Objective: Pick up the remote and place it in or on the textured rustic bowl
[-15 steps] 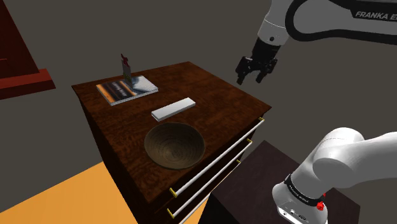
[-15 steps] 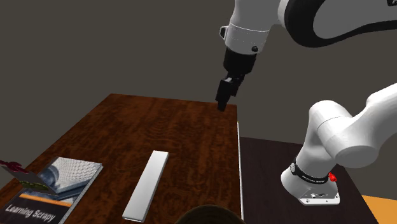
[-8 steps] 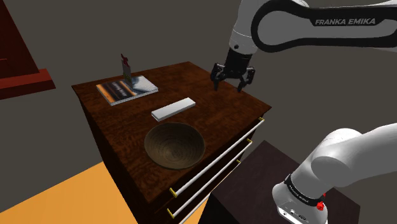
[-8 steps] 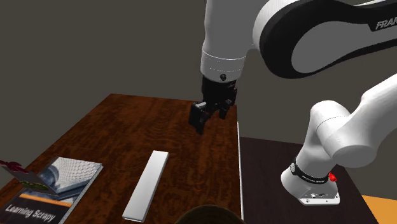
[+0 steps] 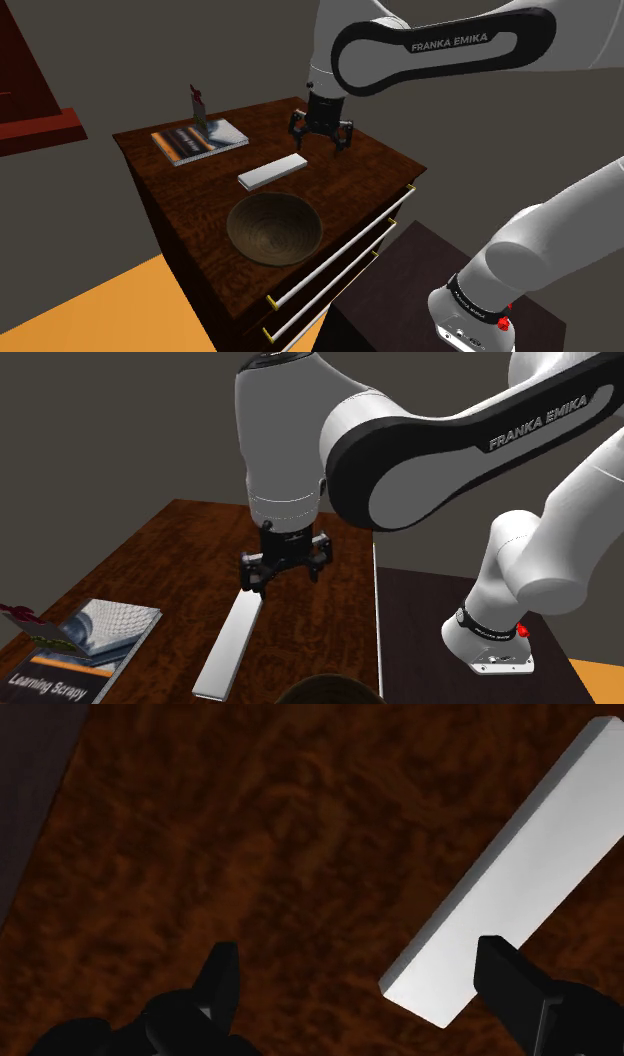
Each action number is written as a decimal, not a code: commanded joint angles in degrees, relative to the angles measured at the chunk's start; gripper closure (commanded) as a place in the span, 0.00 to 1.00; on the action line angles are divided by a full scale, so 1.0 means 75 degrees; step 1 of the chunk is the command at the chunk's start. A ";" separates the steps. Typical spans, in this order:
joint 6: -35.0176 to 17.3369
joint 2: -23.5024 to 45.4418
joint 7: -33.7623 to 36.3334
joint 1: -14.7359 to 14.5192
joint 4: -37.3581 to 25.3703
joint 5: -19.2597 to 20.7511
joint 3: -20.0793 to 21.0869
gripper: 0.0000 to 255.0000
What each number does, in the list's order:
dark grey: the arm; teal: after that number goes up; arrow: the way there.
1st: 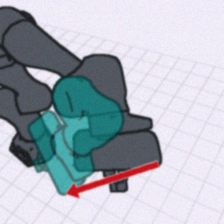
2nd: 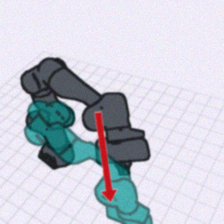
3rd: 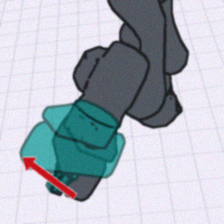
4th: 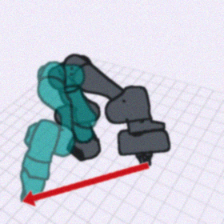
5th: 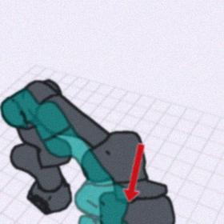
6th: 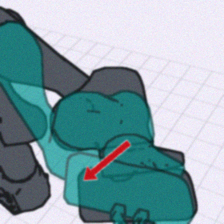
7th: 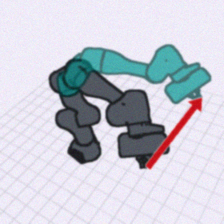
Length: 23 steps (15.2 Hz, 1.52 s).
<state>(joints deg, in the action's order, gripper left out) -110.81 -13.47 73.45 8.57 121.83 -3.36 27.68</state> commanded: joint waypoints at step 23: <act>-0.0845 0.3643 0.4243 -0.0173 -0.2039 0.1541 0.0384 0.00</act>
<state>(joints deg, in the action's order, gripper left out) -117.15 13.86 105.28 7.27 106.54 8.20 30.57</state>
